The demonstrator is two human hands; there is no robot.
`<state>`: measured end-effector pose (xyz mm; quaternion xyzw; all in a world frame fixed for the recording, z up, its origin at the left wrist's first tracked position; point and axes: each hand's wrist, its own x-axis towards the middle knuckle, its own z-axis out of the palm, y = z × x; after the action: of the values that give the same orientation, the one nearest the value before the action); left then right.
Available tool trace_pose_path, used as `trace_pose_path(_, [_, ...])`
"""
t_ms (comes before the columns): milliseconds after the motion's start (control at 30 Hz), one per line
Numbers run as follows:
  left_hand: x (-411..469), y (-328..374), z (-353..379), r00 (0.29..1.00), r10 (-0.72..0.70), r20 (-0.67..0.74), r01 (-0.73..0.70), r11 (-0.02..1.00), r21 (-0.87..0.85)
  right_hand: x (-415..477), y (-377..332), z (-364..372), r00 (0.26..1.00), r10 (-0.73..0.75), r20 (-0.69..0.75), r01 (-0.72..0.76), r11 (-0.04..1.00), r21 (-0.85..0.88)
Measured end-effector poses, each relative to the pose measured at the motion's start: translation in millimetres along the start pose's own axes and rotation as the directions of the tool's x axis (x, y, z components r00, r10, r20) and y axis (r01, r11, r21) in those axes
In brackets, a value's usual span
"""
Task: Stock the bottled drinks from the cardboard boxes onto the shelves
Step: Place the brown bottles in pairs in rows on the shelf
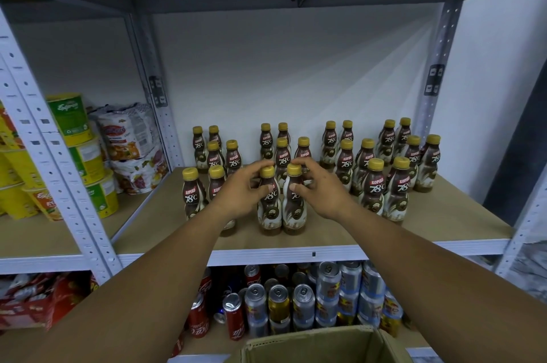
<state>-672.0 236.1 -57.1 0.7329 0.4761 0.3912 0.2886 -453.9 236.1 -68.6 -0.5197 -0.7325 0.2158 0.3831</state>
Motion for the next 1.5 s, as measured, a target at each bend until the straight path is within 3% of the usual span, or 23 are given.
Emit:
trace_pose_path(533, [-1,2,2,0.999,0.005,-0.037,-0.003,0.999,0.042,0,-3,0,1.0,-0.002,0.016,0.002,1.0,-0.001])
trace_pose_path(800, [-6,14,0,1.0,0.016,-0.022,-0.015,0.998,0.066,2,-7,-11,0.998,-0.015,0.064,0.022,0.995,-0.099])
trace_pose_path(1000, [-2,46,-8,0.994,0.058,-0.092,-0.033,0.967,0.251,1,-17,-46,0.997,-0.015,0.081,0.026,0.99,-0.139])
trace_pose_path(1300, [25,113,28,0.971,0.228,-0.067,-0.199,0.935,0.294,-9,-3,-154,0.991,-0.016,-0.135,-0.018,0.969,-0.246])
trace_pose_path(1400, [39,128,61,0.974,0.228,-0.002,-0.219,0.94,0.262,-15,17,-178,0.975,0.008,-0.221,-0.063,0.968,-0.243])
trace_pose_path(1500, [53,131,96,0.979,0.183,0.089,-0.199,0.951,0.237,-20,43,-187,0.976,0.041,-0.213,-0.102,0.954,-0.284])
